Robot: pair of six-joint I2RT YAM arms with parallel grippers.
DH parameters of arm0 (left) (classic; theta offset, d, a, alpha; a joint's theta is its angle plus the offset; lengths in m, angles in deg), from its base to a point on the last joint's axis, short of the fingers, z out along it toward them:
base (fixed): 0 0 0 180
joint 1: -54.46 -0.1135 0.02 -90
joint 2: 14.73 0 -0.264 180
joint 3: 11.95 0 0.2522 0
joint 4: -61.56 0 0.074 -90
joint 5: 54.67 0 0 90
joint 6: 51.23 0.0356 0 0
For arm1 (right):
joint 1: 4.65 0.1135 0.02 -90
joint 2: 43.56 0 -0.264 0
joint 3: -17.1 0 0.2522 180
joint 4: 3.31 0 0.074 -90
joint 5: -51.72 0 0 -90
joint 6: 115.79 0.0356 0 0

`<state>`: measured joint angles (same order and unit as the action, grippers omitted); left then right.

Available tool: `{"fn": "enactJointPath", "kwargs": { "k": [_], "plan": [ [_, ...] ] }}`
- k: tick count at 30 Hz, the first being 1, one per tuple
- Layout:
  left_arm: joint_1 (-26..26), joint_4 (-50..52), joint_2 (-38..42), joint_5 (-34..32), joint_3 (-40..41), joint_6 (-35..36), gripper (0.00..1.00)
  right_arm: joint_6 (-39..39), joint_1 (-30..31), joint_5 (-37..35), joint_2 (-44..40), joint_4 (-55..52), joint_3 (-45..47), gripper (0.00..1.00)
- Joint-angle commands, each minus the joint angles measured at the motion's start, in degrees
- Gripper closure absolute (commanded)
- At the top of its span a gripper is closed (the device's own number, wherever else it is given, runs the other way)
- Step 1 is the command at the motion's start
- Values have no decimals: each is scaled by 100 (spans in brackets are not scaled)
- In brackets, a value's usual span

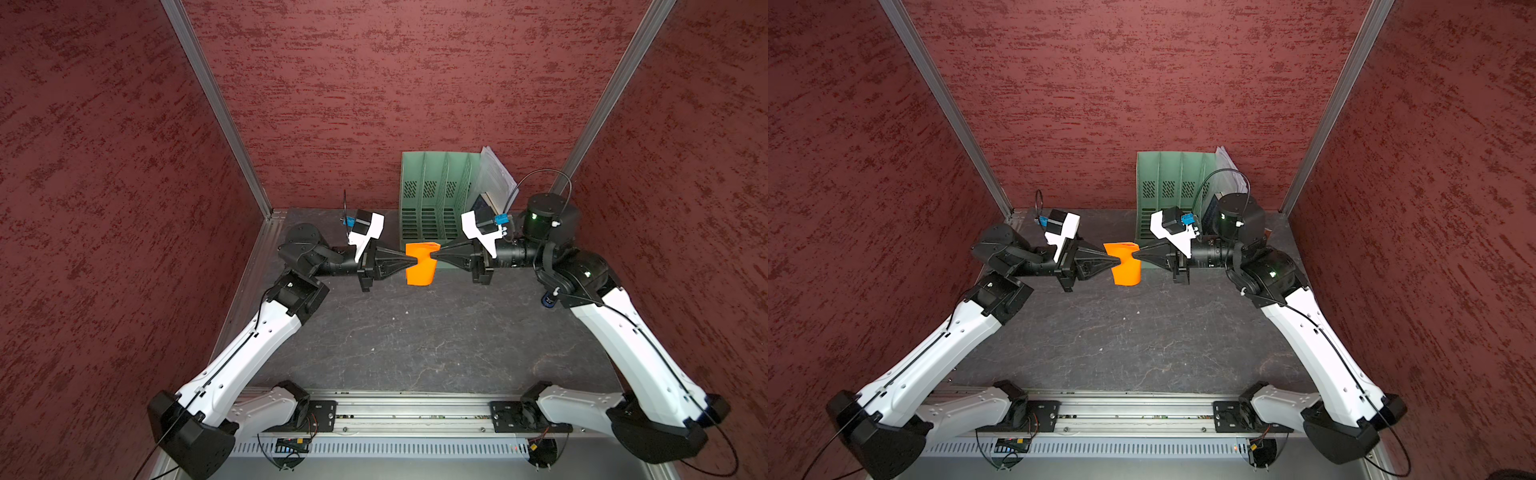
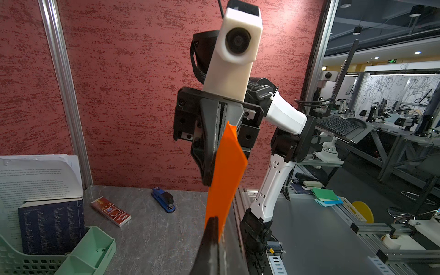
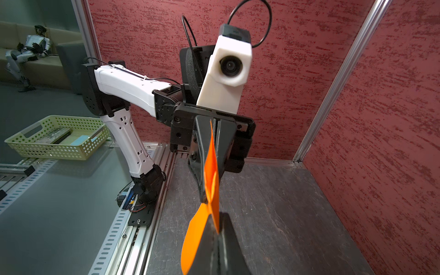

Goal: Fold the square paper along the opposite sides
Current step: Smooth out the paper.

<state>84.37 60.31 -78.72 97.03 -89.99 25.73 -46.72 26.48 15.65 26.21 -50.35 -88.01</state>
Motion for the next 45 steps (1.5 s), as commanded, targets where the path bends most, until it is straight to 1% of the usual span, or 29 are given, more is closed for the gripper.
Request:
{"fn": "enactJointPath", "kwargs": {
  "k": [1, 3, 4, 7, 9, 11, 13, 17, 20, 23, 25, 26, 29, 30, 35, 38, 40, 43, 45],
  "plan": [
    [23, -103, 165, 39, 90, 30, 100, 46, -27, -91, 3, 220, -87, 63],
    [18, -117, 191, 3, 63, 29, 100, 61, -29, -153, -30, 242, -14, 47],
    [21, -109, 202, 1, 37, 34, 100, 61, -29, -195, -62, 258, 53, 42],
    [15, -115, 237, 1, -22, 53, 100, 57, -25, -248, -211, 394, 291, 40],
    [15, -113, 239, 1, -55, 56, 100, 53, -29, -179, -246, 407, 326, 43],
    [15, -142, 222, 10, -81, 56, 100, 16, -29, -67, -228, 308, 256, 49],
    [15, -211, 202, 18, -68, 21, 100, -4, -29, -24, -228, 266, 232, 58],
    [15, -293, 177, 27, -59, -23, 100, -8, -29, 19, -220, 253, 242, 70],
    [2, -323, 180, 27, -59, -10, 100, 1, -29, 57, -204, 247, 239, 71],
    [-3, -330, 184, 18, -84, -1, 100, 17, -29, 133, -176, 260, 225, 68],
    [-16, -353, 175, 18, -99, -6, 100, 31, -29, 193, -150, 265, 215, 70],
    [-20, -361, 168, 12, -103, -12, 100, 23, -29, 219, -140, 256, 211, 75],
    [-29, -374, 138, 1, -120, -23, 100, 44, -26, 292, -122, 273, 198, 96],
    [-42, -389, 133, -9, -129, -23, 100, 36, -29, 322, -123, 277, 200, 100],
    [-82, -389, 40, -53, -212, -29, 100, 75, -27, 348, -173, 309, 233, 100],
    [-118, -386, -15, -82, -293, -23, 100, 81, -29, 368, -200, 304, 250, 85],
    [-135, -388, -44, -87, -362, -28, 100, 72, -28, 372, -201, 299, 272, 80],
    [-144, -389, -79, -54, -469, -48, 100, 58, -30, 386, -184, 282, 258, 79],
    [-147, -389, -91, -34, -506, -61, 100, 51, -29, 407, -175, 286, 259, 83]
  ]
}}
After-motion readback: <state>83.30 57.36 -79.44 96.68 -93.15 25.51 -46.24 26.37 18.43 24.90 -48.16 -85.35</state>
